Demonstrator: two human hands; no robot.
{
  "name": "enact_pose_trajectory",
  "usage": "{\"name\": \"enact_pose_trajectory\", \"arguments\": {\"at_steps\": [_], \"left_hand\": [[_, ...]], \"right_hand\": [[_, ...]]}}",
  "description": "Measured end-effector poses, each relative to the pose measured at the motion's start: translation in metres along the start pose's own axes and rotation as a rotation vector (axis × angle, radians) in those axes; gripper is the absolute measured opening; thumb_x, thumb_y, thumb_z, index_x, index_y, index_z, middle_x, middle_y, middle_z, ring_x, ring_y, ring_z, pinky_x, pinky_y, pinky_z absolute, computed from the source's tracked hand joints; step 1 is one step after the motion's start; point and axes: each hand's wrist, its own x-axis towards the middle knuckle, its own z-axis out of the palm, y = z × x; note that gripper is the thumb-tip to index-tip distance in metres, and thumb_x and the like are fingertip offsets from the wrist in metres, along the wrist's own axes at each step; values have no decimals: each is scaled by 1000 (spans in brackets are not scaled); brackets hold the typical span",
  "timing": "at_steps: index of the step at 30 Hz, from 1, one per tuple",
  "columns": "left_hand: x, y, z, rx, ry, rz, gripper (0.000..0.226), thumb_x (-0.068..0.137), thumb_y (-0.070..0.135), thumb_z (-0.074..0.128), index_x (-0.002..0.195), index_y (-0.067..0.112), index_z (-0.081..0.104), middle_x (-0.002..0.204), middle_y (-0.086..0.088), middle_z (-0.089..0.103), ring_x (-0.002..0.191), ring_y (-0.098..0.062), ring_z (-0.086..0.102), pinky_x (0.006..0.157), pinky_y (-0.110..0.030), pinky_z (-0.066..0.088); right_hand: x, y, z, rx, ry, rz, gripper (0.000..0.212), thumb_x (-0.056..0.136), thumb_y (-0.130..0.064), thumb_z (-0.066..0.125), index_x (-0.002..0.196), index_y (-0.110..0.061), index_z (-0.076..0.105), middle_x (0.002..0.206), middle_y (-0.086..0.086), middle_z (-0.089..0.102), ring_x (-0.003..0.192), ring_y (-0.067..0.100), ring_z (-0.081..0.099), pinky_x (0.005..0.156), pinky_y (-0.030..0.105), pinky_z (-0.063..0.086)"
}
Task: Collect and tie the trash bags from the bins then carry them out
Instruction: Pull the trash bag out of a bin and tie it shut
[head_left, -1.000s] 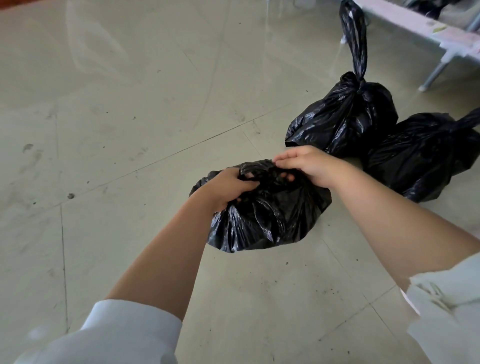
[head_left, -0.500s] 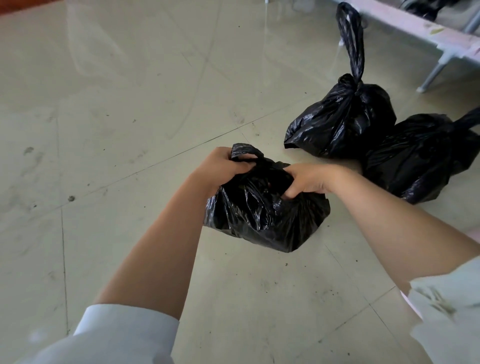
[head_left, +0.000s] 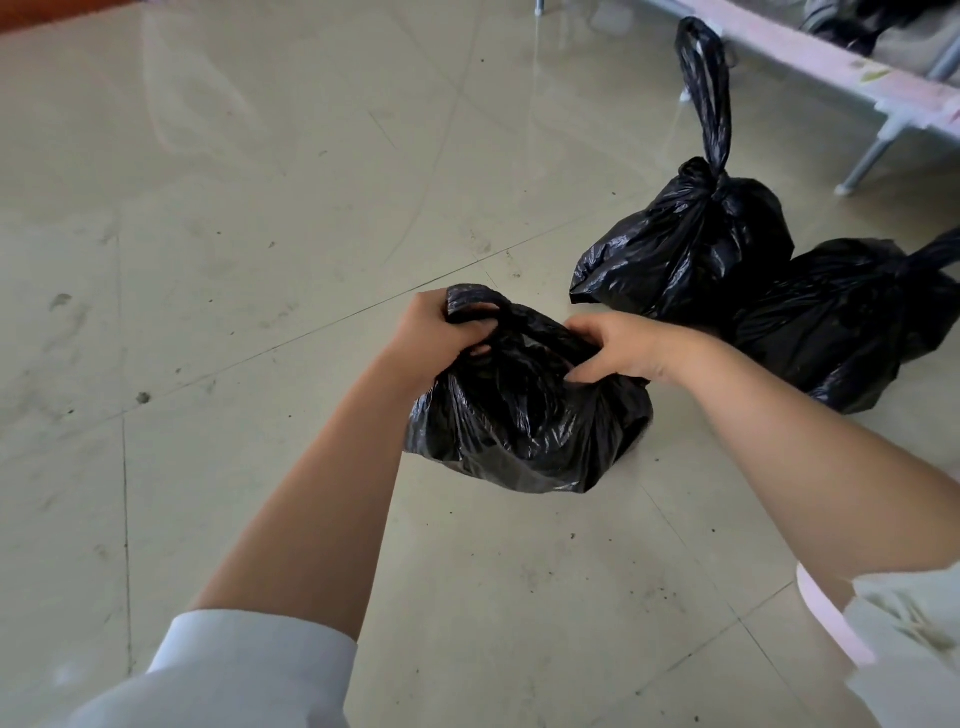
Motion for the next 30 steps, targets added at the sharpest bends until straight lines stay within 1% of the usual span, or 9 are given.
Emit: {"name": "enact_pose_trajectory", "arguments": {"at_steps": [3, 7, 10, 13, 16, 18, 24, 26, 30], "left_hand": [[6, -6, -1, -13, 38, -3, 29, 81, -14, 59, 67, 12, 60, 44, 13, 64, 46, 1, 60, 65, -21, 53], [8, -6, 4, 162, 221, 85, 42, 75, -17, 56, 55, 19, 53, 56, 0, 55, 57, -16, 50, 61, -25, 43], [3, -6, 9, 251, 428, 213, 34, 72, -16, 43, 59, 14, 53, 73, -5, 55, 71, -17, 48, 62, -22, 40], [1, -10, 10, 82, 555, 207, 34, 72, -20, 43, 69, 9, 62, 76, 4, 60, 73, -12, 54, 61, -5, 43], [5, -10, 8, -297, 444, 110, 51, 74, -27, 42, 51, 15, 60, 56, 14, 66, 62, -10, 59, 63, -22, 53], [6, -8, 9, -564, 294, 96, 66, 74, -32, 36, 36, 17, 58, 50, 9, 67, 56, -11, 63, 60, -25, 54], [-1, -6, 21, -717, 68, 84, 72, 76, -32, 27, 28, 13, 56, 43, 3, 64, 43, -10, 64, 48, -20, 55], [-1, -8, 22, -683, 44, 15, 71, 79, -29, 28, 31, 12, 61, 41, 3, 64, 42, -9, 64, 48, -18, 55], [0, -15, 21, -647, -13, -109, 60, 82, -23, 29, 44, 10, 62, 41, 0, 63, 43, -15, 64, 46, -18, 54]], "right_hand": [[0, -4, 2, -148, -45, 22, 51, 71, -2, 68, 116, -14, 47, 114, 7, 55, 116, 30, 53, 104, 45, 42], [2, -18, 3, -447, -43, 56, 62, 75, -2, 63, 131, -11, 38, 123, 11, 56, 114, 29, 53, 97, 38, 44], [3, -22, 3, -240, -145, 53, 57, 71, 1, 65, 122, -15, 43, 116, 9, 59, 109, 26, 57, 96, 39, 49], [-3, -23, 0, 107, -288, 72, 39, 84, 6, 56, 114, -15, 45, 97, -2, 60, 89, 11, 60, 79, 20, 52], [1, -18, -2, 319, -76, 73, 32, 93, -12, 47, 125, -8, 48, 86, -1, 60, 75, 10, 56, 67, 20, 46], [4, -14, -6, 541, 77, 73, 35, 96, -14, 41, 130, -7, 43, 82, 1, 61, 70, 12, 55, 62, 20, 45], [2, -4, -3, 533, 125, -51, 61, 89, 5, 46, 141, -23, 28, 88, -1, 61, 70, 11, 59, 66, 20, 45], [2, -4, -9, 647, 177, -110, 53, 89, 3, 47, 132, -28, 37, 82, -1, 62, 65, 12, 64, 65, 23, 48], [2, -4, -11, 646, 195, -105, 27, 90, 7, 43, 82, -13, 59, 49, -1, 63, 39, 6, 57, 45, 16, 48]]}}
